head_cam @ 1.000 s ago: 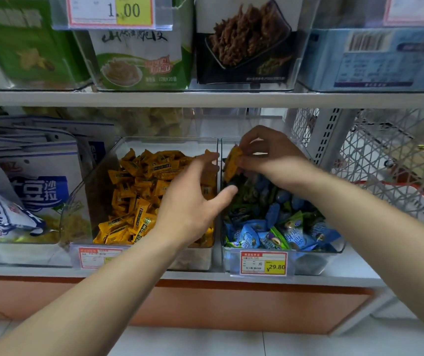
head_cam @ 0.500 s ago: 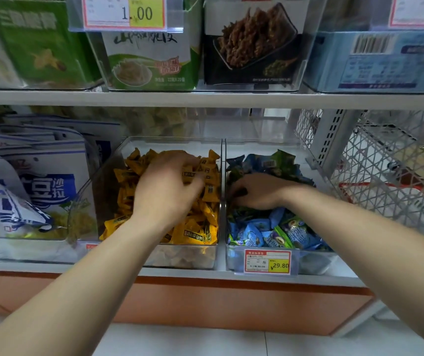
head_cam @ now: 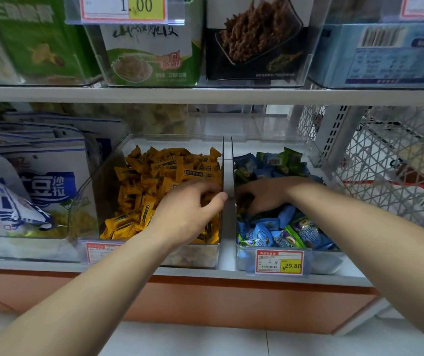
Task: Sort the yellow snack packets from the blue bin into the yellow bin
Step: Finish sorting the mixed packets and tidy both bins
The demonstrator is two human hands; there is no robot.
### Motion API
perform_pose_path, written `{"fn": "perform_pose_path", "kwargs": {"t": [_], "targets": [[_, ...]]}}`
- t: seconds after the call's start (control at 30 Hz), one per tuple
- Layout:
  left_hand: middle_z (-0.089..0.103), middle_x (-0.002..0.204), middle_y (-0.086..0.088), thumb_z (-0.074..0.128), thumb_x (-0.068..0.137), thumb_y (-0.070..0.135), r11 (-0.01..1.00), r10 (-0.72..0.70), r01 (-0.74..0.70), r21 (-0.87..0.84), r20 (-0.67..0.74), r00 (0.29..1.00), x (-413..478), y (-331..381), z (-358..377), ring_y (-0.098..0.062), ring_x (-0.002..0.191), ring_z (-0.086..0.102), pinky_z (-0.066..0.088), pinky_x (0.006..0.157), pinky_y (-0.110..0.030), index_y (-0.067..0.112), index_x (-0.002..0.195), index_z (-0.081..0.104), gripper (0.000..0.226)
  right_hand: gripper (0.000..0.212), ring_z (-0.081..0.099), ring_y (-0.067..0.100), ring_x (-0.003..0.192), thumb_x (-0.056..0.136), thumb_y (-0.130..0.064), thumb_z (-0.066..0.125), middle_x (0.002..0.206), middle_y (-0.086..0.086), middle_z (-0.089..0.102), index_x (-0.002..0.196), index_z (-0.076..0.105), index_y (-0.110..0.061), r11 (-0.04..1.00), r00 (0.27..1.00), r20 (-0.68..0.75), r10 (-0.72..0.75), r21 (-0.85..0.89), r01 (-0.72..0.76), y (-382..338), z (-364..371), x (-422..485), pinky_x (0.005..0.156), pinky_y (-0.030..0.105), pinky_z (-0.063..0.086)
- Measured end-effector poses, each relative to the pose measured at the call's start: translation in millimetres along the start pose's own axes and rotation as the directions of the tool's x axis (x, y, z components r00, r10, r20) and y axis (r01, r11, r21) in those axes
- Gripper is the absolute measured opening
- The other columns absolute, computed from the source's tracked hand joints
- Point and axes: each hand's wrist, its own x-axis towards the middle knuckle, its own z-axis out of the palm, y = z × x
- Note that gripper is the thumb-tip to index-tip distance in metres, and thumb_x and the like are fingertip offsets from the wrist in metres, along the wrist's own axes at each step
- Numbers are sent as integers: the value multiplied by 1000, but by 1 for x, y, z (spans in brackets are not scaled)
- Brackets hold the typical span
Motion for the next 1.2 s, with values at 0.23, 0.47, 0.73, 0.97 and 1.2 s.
{"fn": "perform_pose_path", "kwargs": {"t": [0.23,0.47,0.73,0.97,1.2], "targets": [[65,116,10,51,96,51,1000,-7,7,-17,-27,1000,-1,5,0,-11,107,59,52,87,-32,30,123,63,36,19,61,16,97,91,-44,64,102,-8,65,102,66,-28,998,965,-252,-70,-28,65,1,4,-13,79,30,48],[64,118,17,64,91,45,981,52,-93,-168,-234,971,2,25,-8,-1,108,58,49,89,-20,30,132,56,45,33,70,8,74,77,-36,82,87,-2,74,103,68,-21,747,737,-673,70,525,408,-11,-9,-57,61,23,49],[66,99,21,72,90,26,940,92,-209,-268,-390,916,9,43,-14,8,96,61,49,82,-11,25,114,64,26,18,73,24,78,92,-28,67,86,7,75,78,75,-21,324,715,-690,115,706,630,-37,2,-60,66,33,58],[49,149,-1,55,95,52,985,-36,80,154,-271,962,13,10,-23,-24,137,43,40,107,-39,27,145,48,57,38,57,12,116,89,-47,64,124,-11,62,125,63,-33,981,893,-441,-95,109,158,0,13,-51,91,26,46],[46,149,10,59,83,62,986,58,-53,159,-28,998,5,27,8,-14,133,45,46,103,-33,36,141,49,65,91,32,28,139,70,-75,61,152,-2,37,148,38,-34,904,982,15,191,-394,-170,-9,15,-11,103,46,41]]}}
